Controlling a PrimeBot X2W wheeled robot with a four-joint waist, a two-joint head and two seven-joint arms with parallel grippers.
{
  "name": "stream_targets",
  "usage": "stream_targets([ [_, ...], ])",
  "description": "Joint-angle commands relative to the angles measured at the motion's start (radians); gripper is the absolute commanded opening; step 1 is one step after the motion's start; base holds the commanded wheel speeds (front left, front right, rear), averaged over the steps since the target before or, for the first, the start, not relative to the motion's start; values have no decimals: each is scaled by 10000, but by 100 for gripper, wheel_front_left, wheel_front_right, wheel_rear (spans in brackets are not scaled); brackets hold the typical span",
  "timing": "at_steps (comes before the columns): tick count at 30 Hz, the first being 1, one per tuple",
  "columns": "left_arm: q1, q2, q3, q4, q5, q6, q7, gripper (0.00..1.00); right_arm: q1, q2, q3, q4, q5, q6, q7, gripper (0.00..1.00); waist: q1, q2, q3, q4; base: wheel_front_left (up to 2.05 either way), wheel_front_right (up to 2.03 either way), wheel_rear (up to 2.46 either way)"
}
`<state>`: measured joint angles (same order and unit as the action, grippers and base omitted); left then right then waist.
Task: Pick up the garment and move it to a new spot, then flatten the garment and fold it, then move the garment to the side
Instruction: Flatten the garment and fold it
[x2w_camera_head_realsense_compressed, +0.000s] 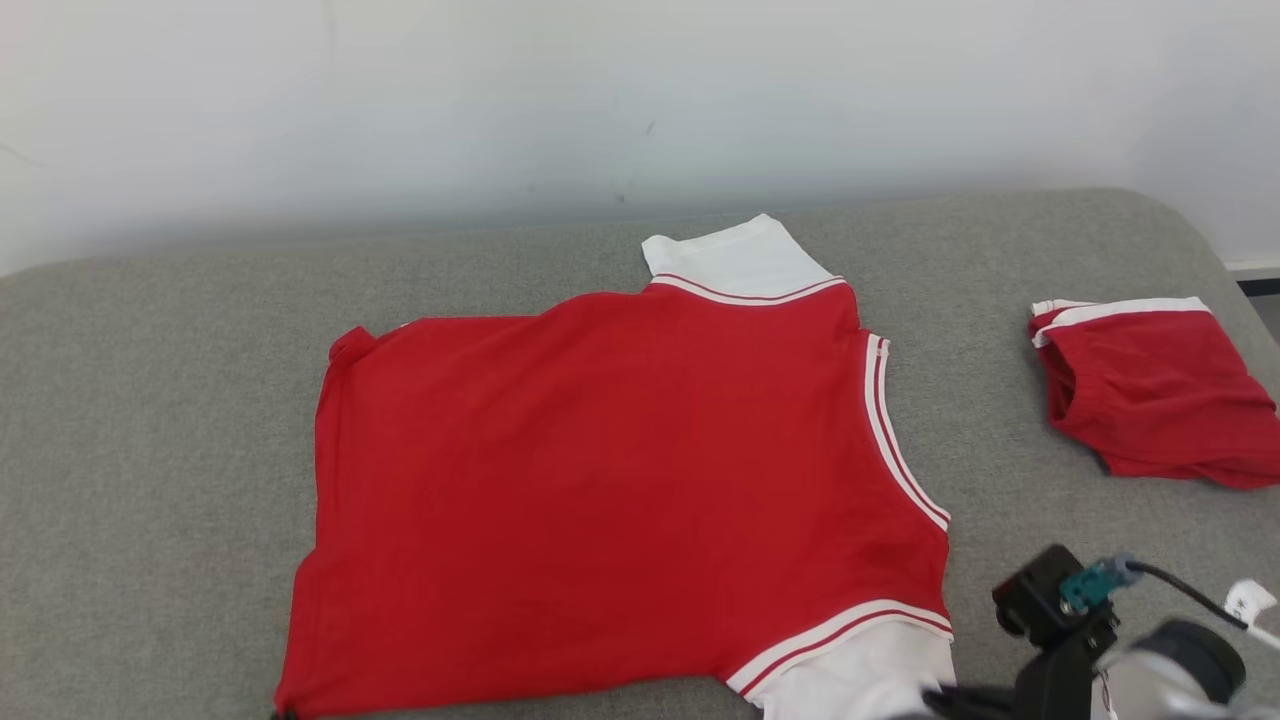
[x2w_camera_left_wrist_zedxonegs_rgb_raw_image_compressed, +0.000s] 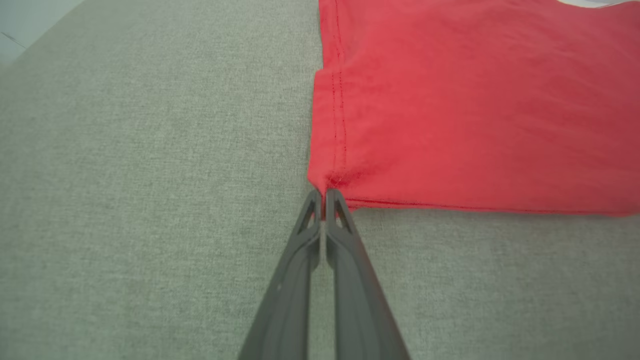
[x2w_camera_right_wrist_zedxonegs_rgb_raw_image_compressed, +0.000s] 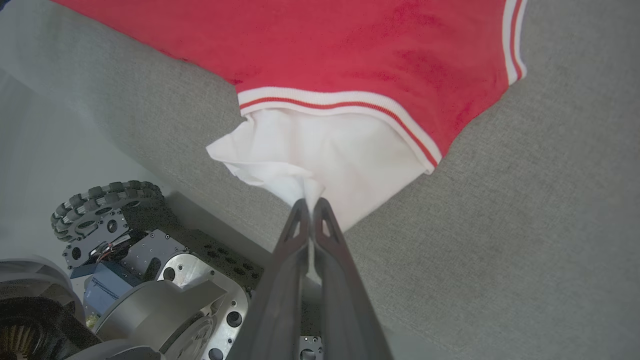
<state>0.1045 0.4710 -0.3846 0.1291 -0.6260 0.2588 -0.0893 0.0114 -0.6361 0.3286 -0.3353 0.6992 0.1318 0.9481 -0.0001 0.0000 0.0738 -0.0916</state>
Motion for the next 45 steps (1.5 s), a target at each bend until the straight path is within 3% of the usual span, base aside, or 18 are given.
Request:
stream_targets([
  [1, -322, 113, 31, -88, 94, -10, 31, 0, -440, -53, 131, -61, -200, -27, -306, 0, 1, 0, 35, 34, 0, 0, 0],
  [11, -2182, 306, -196, 94, 399, -220, 970, 0, -3209, -631, 1321, 1046, -933, -27, -2837, 0, 1, 0, 463, 285, 0, 0, 0],
  [19, -3757, 68, -690, 660, 809, -261, 1663, 0, -4895, -444, 1821, 2714, -1793, -27, -4932, 0, 1, 0, 945, 440, 0, 0, 0],
  [31, -4952, -212, -1035, 1837, 1124, -383, 1722, 0, -5942, -168, 2074, 4433, -2585, -28, -6428, 0, 1, 0, 1474, 462, 0, 0, 0],
  [45, -5509, -305, -1036, 2367, 1086, -436, 1431, 0, -6762, 203, 2381, 5751, -2925, -28, -7360, 0, 1, 0, 1694, 650, 0, 0, 0],
])
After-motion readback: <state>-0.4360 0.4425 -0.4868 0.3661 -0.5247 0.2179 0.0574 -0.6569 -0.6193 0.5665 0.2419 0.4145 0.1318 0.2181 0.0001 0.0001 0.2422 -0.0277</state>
